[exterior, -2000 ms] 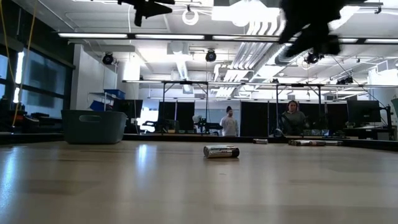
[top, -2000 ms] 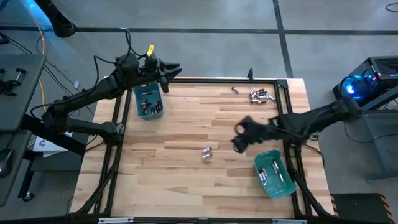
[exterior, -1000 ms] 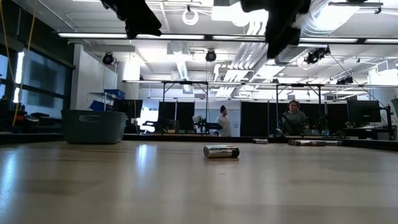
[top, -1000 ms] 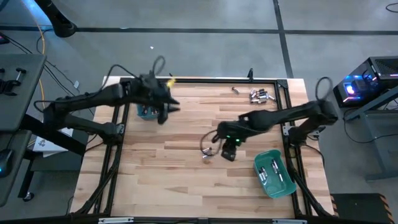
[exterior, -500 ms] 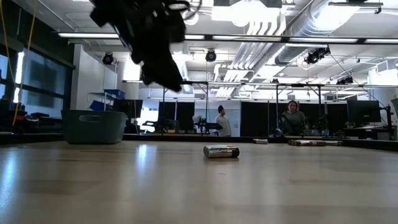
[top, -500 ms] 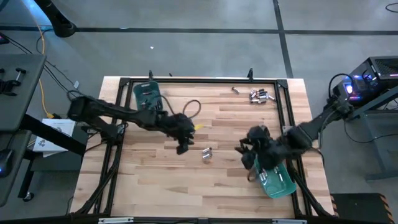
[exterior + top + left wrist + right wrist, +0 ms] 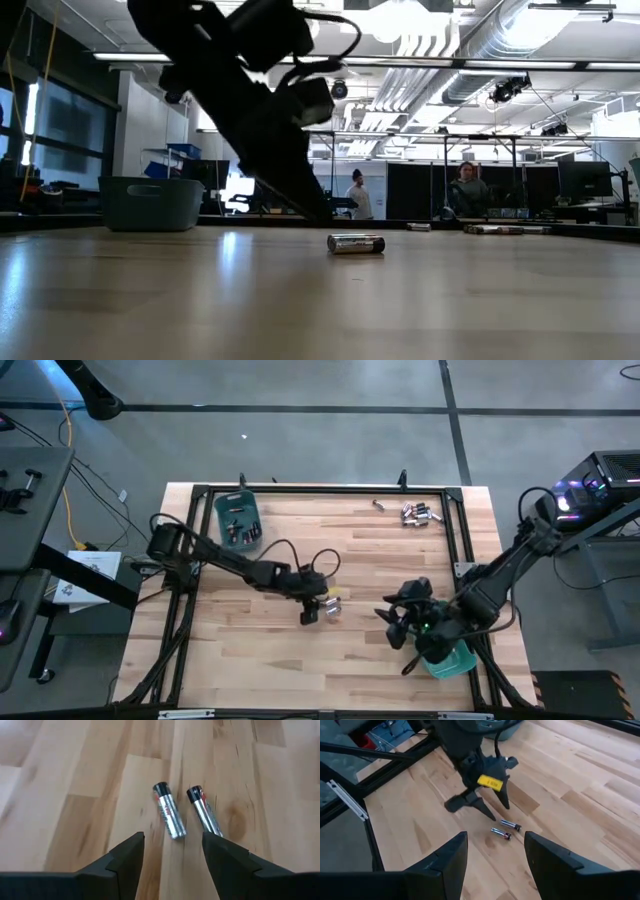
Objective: Sort batteries
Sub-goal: Put the silver battery into the green bin
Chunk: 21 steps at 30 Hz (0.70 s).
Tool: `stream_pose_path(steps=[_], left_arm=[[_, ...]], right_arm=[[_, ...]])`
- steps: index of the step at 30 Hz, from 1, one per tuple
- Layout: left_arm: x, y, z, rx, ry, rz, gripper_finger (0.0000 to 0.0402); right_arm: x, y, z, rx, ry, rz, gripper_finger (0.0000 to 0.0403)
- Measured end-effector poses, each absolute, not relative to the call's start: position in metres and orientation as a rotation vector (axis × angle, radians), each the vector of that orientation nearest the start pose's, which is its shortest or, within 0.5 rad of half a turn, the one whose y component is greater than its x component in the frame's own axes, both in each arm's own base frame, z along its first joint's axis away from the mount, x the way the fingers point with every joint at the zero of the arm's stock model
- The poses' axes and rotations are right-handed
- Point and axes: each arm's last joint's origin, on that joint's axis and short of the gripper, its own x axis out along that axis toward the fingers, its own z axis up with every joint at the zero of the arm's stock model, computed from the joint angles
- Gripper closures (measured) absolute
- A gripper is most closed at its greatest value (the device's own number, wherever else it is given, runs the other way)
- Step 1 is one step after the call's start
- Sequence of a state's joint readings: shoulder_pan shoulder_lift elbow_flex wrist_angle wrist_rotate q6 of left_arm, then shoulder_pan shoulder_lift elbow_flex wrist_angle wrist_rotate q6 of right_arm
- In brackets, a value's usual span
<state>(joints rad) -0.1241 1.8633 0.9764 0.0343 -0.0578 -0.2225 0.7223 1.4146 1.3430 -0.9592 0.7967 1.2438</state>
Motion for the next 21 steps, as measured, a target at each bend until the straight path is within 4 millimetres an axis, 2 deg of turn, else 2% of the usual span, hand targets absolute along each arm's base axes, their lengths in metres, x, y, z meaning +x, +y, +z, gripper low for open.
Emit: stream_pose_path(steps=[5,9,15,19,21], left_arm=[[0.364,-0.051,0.113,-0.105,0.838,0.075,0.0227],[0.367,-0.052,0.108,-0.112,0.849,0.138,0.0249],[0.370,-0.051,0.102,-0.152,0.840,0.168,0.0307],[0.372,-0.051,0.104,-0.222,0.804,0.170,0.0365],[0.377,-0.053,0.109,-0.288,0.790,0.148,0.0372]], right_arm=[[0.218,0.167,0.330,0.489,0.561,-0.483,0.0213],[0.219,0.168,0.331,0.503,0.552,-0.476,0.0213],[0.219,0.170,0.332,0.513,0.533,-0.470,0.0213],[0.221,0.185,0.324,0.451,0.434,-0.500,0.0213],[0.223,0.197,0.313,0.434,0.402,-0.525,0.0213]])
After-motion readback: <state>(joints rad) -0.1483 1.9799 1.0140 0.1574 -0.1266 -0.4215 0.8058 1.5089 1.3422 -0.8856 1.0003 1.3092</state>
